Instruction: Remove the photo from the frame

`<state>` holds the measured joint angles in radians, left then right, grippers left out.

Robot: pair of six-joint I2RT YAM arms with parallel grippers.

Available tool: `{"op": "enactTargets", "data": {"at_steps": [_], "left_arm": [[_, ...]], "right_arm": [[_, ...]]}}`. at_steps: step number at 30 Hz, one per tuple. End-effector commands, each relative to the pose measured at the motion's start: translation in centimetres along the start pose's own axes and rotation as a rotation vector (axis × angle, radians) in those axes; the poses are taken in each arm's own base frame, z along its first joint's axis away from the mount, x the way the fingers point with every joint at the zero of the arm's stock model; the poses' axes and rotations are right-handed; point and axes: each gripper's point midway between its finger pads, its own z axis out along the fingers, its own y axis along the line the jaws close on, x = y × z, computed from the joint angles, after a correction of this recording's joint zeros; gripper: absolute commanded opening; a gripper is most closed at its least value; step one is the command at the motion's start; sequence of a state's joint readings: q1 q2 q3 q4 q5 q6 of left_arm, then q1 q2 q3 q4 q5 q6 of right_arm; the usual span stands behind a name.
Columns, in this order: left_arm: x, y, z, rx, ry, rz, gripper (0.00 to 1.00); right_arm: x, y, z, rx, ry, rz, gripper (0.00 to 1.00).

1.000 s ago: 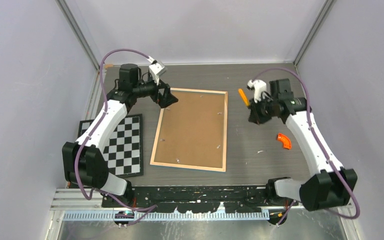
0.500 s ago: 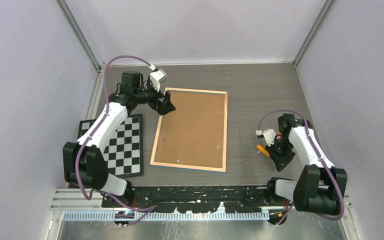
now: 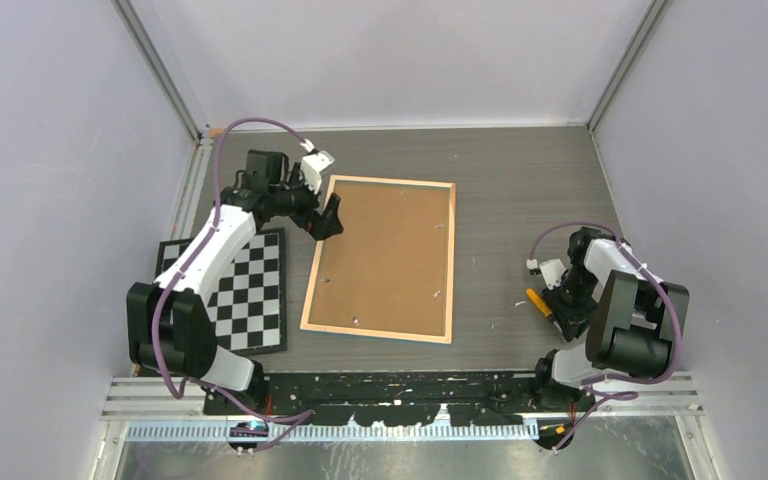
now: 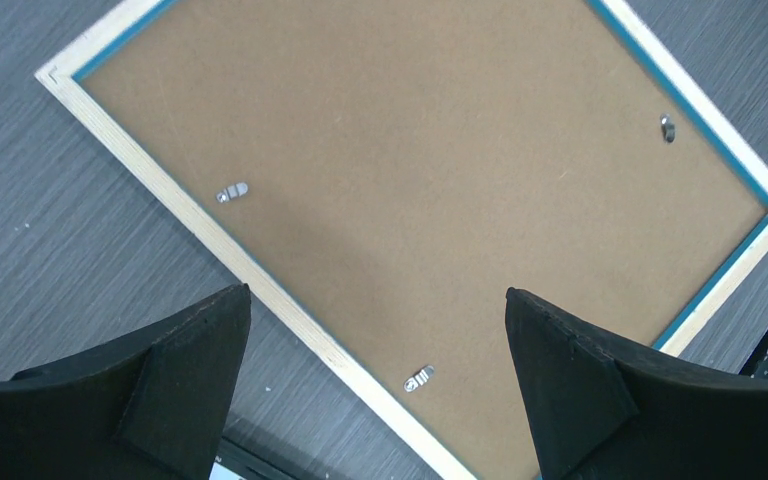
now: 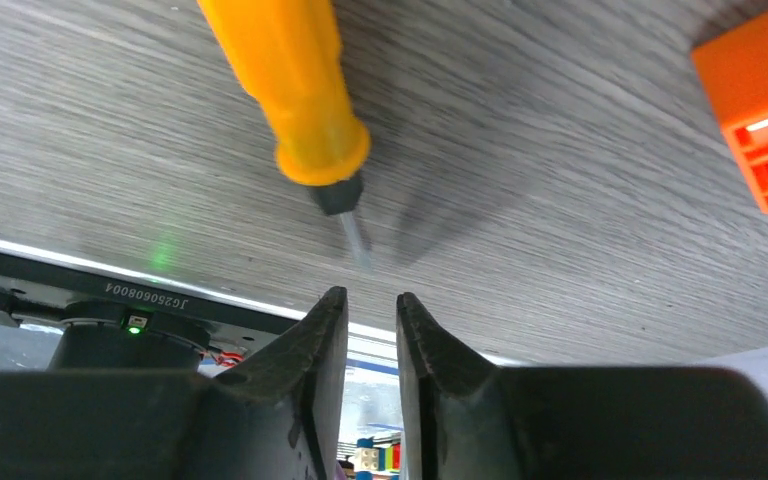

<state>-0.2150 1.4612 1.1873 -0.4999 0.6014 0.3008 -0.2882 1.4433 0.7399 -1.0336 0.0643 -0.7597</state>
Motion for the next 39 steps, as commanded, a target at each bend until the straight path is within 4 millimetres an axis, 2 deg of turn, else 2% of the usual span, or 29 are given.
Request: {"op": "enactTargets", "data": {"at_steps": [1,5,8,11,13,17,21,23,24,31,39], "left_arm": [[2.7,-0.2,-0.3,0.0,0.083,0.059,1.0],[3.9,-0.6,-0.8,0.015,0.11,0.121,1.0],[5.2,-2.2,-1.4,0.097,0.145,0.177,1.0],[7.0,-3.4,-2.1,0.15,0.199,0.228,1.0],[8.3,-4.4,-2.8,0.196,0.232,0.257,1.0],[11.4,-7.3,-3.7,0.305,0.276,0.369,0.99],[14.4,-10.6,-3.9,0.389,0.348,0.56,0.9],[15.8,-11.6,-3.7,0.409,0.383,0.634,0.75],[16.4,-11.9,-3.5,0.409,0.393,0.659,0.72],[18.3,-12.7,-1.7,0.398,0.403,0.739,0.69],[20.1,-13.2,0.5,0.409,0.45,0.808,0.59]], "right_arm": [[-0.3,-1.4,-0.3,0.038,-0.009,-0.014,0.33],[-0.7,-1.5,-0.9,0.037,-0.024,0.004,0.44],[-1.7,-1.3,-2.4,0.011,-0.071,0.025,0.52],[-3.6,-0.1,-5.5,-0.05,-0.185,0.059,0.64],[-5.3,0.2,-7.6,-0.053,-0.267,0.082,0.68],[-8.9,1.5,-11.1,-0.06,-0.396,0.102,0.71],[-12.4,3.1,-13.6,-0.053,-0.511,0.084,0.71],[-13.9,4.0,-14.6,-0.069,-0.553,0.073,0.71],[-14.5,4.4,-15.0,-0.081,-0.568,0.068,0.71],[-17.8,6.7,-15.9,-0.226,-0.628,0.128,0.71],[-20.0,9.2,-14.8,-0.454,-0.602,0.265,0.72]]}}
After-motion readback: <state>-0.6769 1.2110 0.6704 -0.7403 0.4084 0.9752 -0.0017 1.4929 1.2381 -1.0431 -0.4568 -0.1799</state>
